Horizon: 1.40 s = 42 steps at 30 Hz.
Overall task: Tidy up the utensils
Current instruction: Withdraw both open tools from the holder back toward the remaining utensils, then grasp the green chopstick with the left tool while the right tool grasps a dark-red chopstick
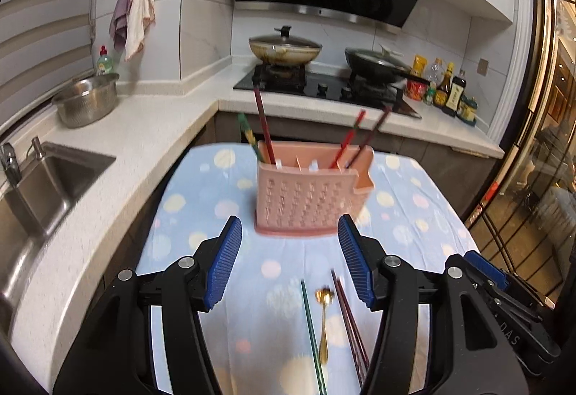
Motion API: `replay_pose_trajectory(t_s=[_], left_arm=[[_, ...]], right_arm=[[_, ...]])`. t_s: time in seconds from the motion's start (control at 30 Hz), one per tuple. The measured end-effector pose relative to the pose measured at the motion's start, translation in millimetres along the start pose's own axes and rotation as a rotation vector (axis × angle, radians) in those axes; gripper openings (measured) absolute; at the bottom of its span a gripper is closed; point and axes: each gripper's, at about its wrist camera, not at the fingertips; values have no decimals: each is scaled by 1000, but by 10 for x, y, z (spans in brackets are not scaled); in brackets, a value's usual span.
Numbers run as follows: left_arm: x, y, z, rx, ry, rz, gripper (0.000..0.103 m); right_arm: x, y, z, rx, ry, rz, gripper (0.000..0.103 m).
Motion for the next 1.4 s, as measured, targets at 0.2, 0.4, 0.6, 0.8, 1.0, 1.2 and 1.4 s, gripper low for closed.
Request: replay_pose_trajectory(t_s=[0.2, 0.4, 0.6, 0.8, 1.0, 1.2, 1.4], left_arm=[[-552, 104, 46, -1, -6, -89, 53], [-1062, 126, 52, 7, -13, -180, 53], [-1470, 49, 69, 8, -19, -263, 53], [-1776, -58, 119, -5, -22, -324, 55], [-1904, -136, 192, -8, -48, -356, 55], [-1955, -231, 242, -5, -64, -376, 55], [-2008, -301, 244, 3, -65, -396, 55]], right_arm=[[-564, 160, 121, -26, -21, -93, 38], [-1009, 224, 215, -59, -22, -171, 38], [-1380, 175, 186, -74, 28, -243, 38], [-1597, 73, 171, -68, 47, -303, 38], [-1651, -2, 148, -71, 65, -320, 38], [-1675, -79, 162, -75, 70, -334, 36], [-1684, -130, 180, -79, 75, -339, 34]])
Point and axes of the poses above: each gripper's, at about its wrist camera, not at the fingertips, and y roughly against the way its jaws point, z to its right, x to its top, and after that the axes turned 5 degrees about x, right-handed
